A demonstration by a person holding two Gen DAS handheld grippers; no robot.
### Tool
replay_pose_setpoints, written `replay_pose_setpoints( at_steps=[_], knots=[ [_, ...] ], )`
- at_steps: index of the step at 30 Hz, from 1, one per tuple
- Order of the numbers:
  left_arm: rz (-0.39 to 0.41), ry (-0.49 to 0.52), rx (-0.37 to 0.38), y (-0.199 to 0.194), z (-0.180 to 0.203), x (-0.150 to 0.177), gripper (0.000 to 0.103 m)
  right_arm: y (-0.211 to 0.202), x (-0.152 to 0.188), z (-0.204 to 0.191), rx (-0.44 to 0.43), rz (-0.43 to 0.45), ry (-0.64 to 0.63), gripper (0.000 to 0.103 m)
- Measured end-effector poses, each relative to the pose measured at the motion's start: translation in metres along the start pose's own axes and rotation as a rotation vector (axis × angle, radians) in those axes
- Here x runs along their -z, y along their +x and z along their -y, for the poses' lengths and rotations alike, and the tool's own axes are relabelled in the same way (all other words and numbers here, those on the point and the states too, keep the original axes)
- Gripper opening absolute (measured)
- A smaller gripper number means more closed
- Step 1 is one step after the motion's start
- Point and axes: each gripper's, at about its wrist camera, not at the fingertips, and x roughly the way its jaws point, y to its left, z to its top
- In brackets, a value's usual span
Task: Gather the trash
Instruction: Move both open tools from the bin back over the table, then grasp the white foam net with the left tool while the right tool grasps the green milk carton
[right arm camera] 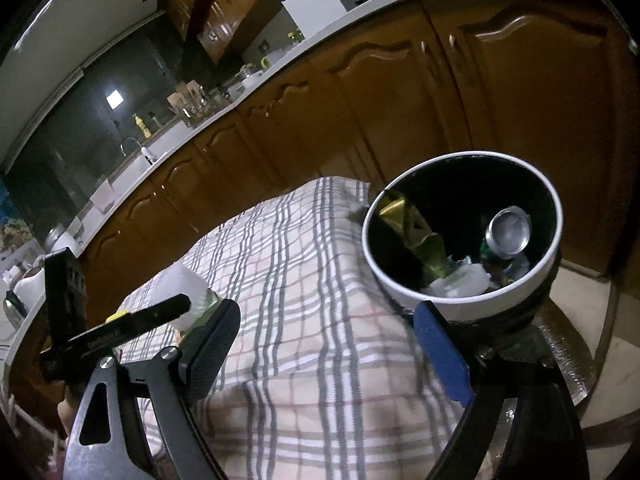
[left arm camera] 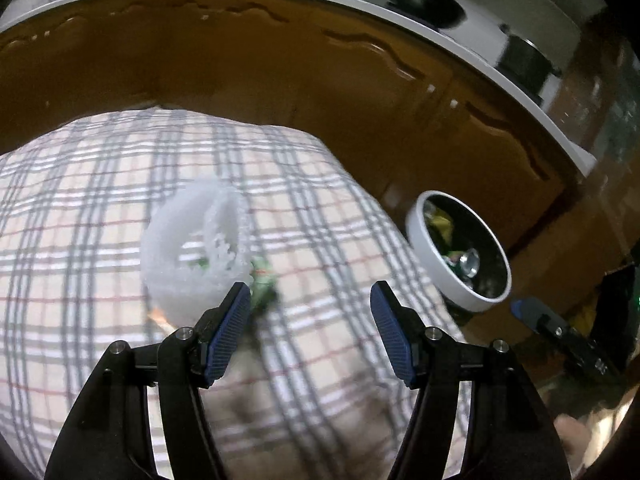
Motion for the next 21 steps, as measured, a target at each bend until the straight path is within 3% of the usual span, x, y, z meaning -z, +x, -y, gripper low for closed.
replay_pose_setpoints(
  at_steps=[12, 21],
  knots=[
    [0.044, -0.121, -0.095, -0.035, -0.083, 0.007, 0.063, 0.046, 0.005, -0.062, -0.084, -0.084, -0.092, 0.09],
    [0.041, -0.158, -0.116, -0.035, -0.114, -0.001, 0.063, 0.084, 0.01, -0.092, -0.134, -0.157, -0.126, 0.09]
  ],
)
